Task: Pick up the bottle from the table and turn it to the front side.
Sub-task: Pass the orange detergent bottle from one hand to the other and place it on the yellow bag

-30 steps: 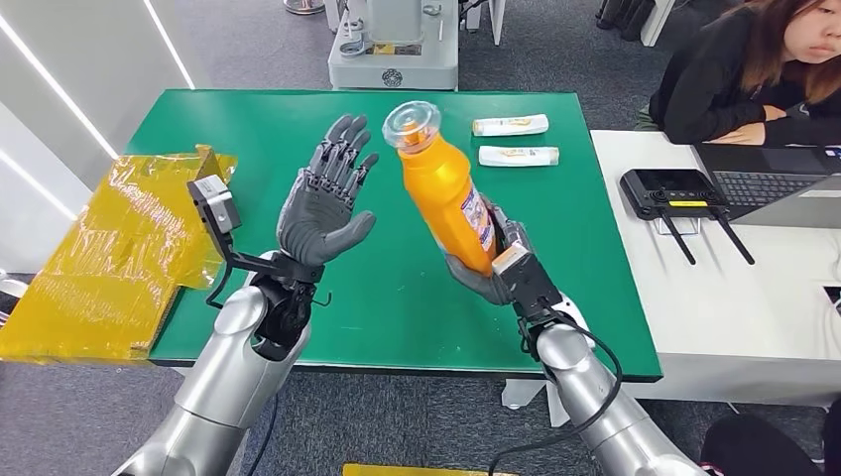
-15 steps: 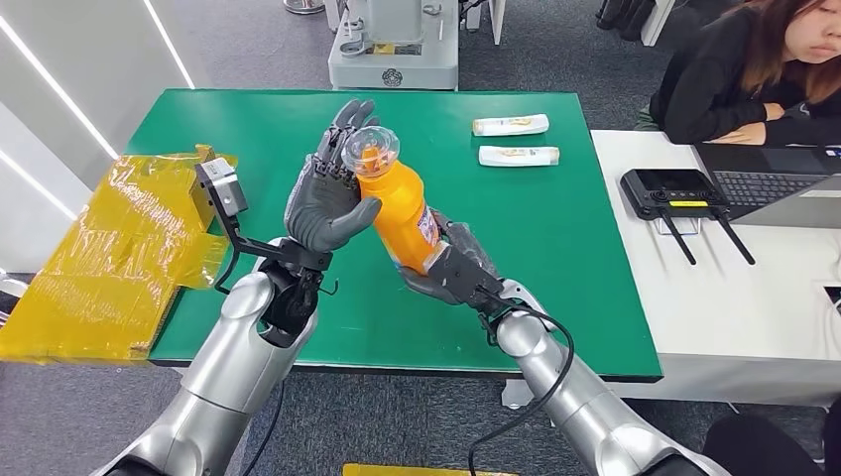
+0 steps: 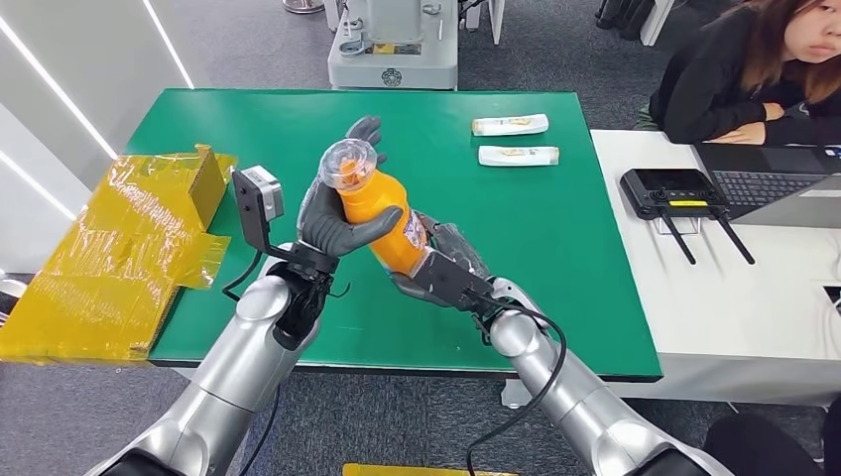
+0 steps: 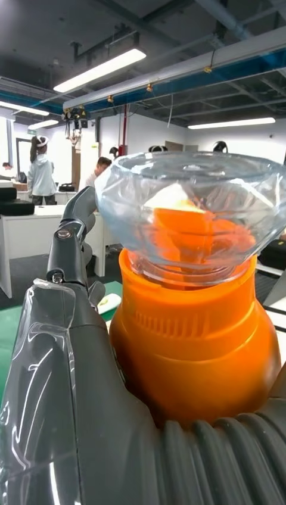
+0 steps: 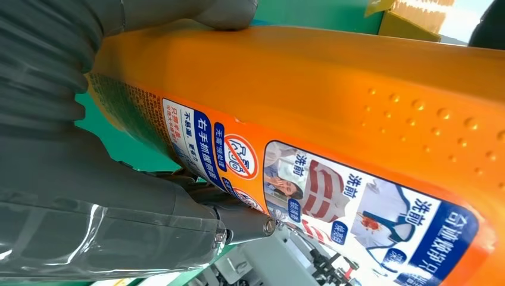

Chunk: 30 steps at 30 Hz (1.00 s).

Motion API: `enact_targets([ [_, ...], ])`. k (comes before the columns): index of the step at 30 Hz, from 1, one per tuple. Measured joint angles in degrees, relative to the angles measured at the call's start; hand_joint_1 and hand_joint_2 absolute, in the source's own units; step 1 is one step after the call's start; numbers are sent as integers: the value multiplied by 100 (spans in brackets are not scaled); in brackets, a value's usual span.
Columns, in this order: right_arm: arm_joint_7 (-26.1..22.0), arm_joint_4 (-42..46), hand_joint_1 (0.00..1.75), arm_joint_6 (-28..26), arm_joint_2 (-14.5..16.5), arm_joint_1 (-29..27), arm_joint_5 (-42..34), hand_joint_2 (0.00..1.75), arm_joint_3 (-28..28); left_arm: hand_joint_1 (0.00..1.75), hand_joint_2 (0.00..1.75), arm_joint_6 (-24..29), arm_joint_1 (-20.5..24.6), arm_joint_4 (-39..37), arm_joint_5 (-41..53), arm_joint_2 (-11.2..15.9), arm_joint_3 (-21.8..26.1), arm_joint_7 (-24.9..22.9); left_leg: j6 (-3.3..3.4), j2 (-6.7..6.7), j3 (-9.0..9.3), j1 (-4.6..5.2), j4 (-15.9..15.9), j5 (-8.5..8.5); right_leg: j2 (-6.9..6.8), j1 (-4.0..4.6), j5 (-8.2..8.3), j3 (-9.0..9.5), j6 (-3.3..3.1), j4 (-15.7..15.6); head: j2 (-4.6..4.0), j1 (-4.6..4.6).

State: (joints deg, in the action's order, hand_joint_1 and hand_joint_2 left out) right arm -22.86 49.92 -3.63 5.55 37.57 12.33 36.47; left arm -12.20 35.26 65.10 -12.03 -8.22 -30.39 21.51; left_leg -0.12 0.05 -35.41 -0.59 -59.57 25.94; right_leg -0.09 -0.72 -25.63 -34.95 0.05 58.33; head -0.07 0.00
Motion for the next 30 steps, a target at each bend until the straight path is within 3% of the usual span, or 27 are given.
enact_targets([
  [6, -3, -8, 175, 4, 4, 9, 9, 175, 34, 0, 175, 122, -2, -81, 100, 3, -6, 16, 0, -1, -2, 0, 0, 0, 0, 0, 0, 0, 0, 1, 0, 1],
  [12, -15, -137, 175, 11, 54, 125, 37, 175, 113, 0, 175, 733, -46, -241, 990, 114, -4, 268, 0, -1, -3, -1, 1, 0, -1, 0, 0, 0, 0, 2, 0, 0],
  [13, -18, -160, 175, 11, 59, 148, 31, 175, 126, 10, 175, 789, -65, -280, 1095, 145, -1, 296, 0, -1, -3, -1, 1, 0, -1, 1, 0, 0, 0, 2, 0, 0],
  [16, -36, -232, 175, 10, 63, 196, 16, 175, 169, 141, 175, 833, -156, -343, 1184, 228, 27, 319, 0, -1, -4, -1, 1, 0, -1, 1, 0, 0, 0, 3, 0, 0],
  [17, -49, -262, 175, 9, 63, 206, 6, 175, 183, 175, 175, 820, -189, -348, 1179, 252, 44, 321, 0, -1, -4, -1, 1, 0, -1, 1, 0, 0, 0, 2, 0, 1],
  [30, -216, -557, 175, -27, 63, 274, -158, 175, 315, 175, 175, 524, -365, -308, 801, 299, 130, 213, 0, -3, -6, -1, 1, 0, -4, 0, 0, -1, 0, 1, 0, 1],
])
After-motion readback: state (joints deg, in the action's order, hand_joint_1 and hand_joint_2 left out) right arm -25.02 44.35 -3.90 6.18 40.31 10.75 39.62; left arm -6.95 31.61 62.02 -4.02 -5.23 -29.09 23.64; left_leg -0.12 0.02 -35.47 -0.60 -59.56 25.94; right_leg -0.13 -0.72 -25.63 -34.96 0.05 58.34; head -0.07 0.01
